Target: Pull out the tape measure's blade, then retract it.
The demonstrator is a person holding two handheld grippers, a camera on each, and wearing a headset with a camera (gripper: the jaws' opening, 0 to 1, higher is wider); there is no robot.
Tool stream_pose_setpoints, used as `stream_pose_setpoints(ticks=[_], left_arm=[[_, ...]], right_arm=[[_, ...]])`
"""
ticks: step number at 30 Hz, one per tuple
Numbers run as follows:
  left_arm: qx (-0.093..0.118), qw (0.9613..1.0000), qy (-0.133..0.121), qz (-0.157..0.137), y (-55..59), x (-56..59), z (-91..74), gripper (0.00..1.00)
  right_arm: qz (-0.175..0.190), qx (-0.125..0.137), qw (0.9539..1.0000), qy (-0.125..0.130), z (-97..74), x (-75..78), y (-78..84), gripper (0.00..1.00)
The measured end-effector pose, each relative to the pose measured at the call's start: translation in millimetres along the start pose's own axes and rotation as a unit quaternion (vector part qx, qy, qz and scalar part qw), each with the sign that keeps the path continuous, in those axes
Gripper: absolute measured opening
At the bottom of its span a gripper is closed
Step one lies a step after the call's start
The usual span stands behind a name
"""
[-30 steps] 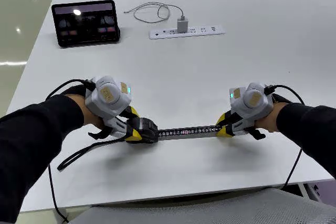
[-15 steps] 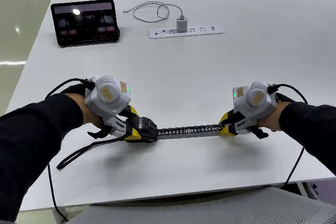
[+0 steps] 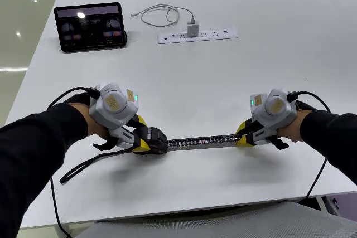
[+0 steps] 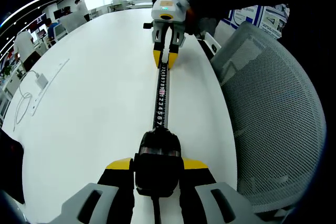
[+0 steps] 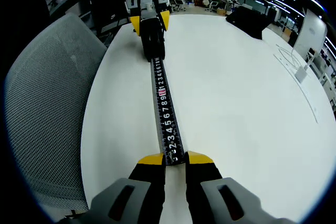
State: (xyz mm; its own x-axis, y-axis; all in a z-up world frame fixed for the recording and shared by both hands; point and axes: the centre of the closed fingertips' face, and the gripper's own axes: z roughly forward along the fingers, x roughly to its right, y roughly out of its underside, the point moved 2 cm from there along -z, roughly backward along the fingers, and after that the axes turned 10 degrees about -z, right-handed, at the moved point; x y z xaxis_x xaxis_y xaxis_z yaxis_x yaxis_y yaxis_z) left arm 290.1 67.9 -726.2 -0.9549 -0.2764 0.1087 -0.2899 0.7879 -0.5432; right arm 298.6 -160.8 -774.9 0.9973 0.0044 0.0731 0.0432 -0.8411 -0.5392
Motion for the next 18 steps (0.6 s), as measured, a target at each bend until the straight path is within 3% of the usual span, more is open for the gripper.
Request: stream_pose_setpoints(ticks=[18], left_arm=[[0.001,1.0000,0.000,-0.001,0.6,-1.3,0.8,0.28]], right_arm=[[0.003,-0.003,1.0000,0.003,-6.5,-0.7,6.4,0.09]])
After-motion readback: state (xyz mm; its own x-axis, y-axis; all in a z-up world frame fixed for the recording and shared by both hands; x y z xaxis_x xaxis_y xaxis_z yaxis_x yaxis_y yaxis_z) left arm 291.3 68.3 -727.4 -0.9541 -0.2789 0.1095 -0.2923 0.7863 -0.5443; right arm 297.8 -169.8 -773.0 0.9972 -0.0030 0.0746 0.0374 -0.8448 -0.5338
